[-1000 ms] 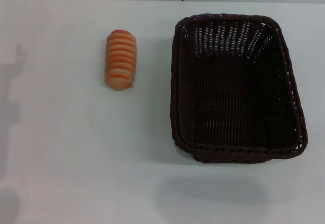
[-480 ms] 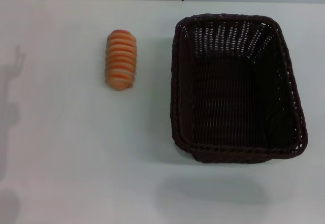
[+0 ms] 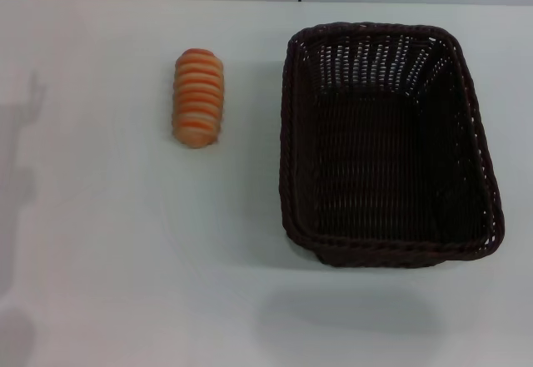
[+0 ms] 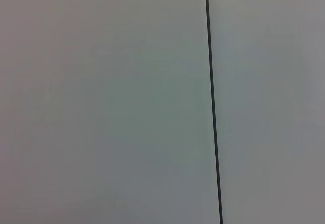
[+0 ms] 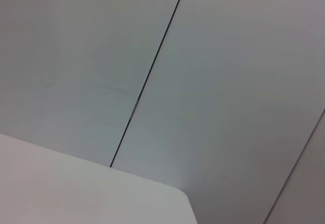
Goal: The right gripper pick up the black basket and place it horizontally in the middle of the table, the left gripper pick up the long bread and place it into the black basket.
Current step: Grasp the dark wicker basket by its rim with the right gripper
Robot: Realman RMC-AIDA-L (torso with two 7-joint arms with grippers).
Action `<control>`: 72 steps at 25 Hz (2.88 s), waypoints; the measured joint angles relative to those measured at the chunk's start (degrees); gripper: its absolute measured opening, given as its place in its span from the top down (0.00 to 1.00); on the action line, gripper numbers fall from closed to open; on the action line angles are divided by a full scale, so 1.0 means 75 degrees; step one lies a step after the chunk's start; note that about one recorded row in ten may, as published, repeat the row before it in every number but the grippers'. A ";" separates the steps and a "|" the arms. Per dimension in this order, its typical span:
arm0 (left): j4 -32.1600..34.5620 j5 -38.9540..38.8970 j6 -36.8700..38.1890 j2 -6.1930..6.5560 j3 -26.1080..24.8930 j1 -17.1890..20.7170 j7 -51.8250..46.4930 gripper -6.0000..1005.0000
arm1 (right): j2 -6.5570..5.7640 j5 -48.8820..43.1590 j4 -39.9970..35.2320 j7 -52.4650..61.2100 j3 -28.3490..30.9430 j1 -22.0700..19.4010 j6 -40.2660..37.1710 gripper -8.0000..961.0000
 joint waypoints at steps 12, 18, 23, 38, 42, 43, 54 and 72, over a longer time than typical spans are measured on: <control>0.0038 0.0000 0.0033 0.0000 0.0029 -0.0056 0.0000 0.14 | 0.0129 0.0102 -0.0150 0.0006 -0.0011 0.0147 -0.0181 0.57; 0.0052 0.0000 0.0096 0.0000 -0.0025 -0.0004 0.0000 0.14 | -0.0411 0.0125 -0.0625 0.1128 -0.0181 0.0447 -0.1210 0.57; 0.0090 0.0000 0.0104 0.0000 -0.0035 0.0041 0.0000 0.14 | -0.1148 0.0125 -0.1823 0.2821 -0.0365 0.0736 -0.3435 0.57; 0.0110 0.0000 0.0214 0.0012 -0.0080 0.0019 0.0000 0.14 | -0.1849 0.0123 -0.2985 0.3874 -0.0990 0.1533 -0.4284 0.57; 0.0126 0.0000 0.0214 0.0012 -0.0095 0.0032 0.0000 0.14 | -0.1183 0.0125 -0.2354 0.3685 -0.0341 0.0910 -0.3395 0.57; 0.0115 0.0000 0.0214 0.0009 -0.0097 0.0008 0.0000 0.14 | -0.1055 0.0125 -0.2007 0.3569 -0.0211 0.0731 -0.2897 0.57; -0.0102 -0.0001 0.0291 0.0000 -0.0103 -0.0177 0.0000 0.14 | -0.0614 0.0169 0.0834 0.1516 0.0072 0.0840 0.2643 0.57; -0.0259 -0.0001 0.0293 0.0000 -0.0278 -0.0120 -0.0045 0.14 | -0.2063 0.1491 0.2267 0.1895 0.0651 0.1000 0.4282 0.57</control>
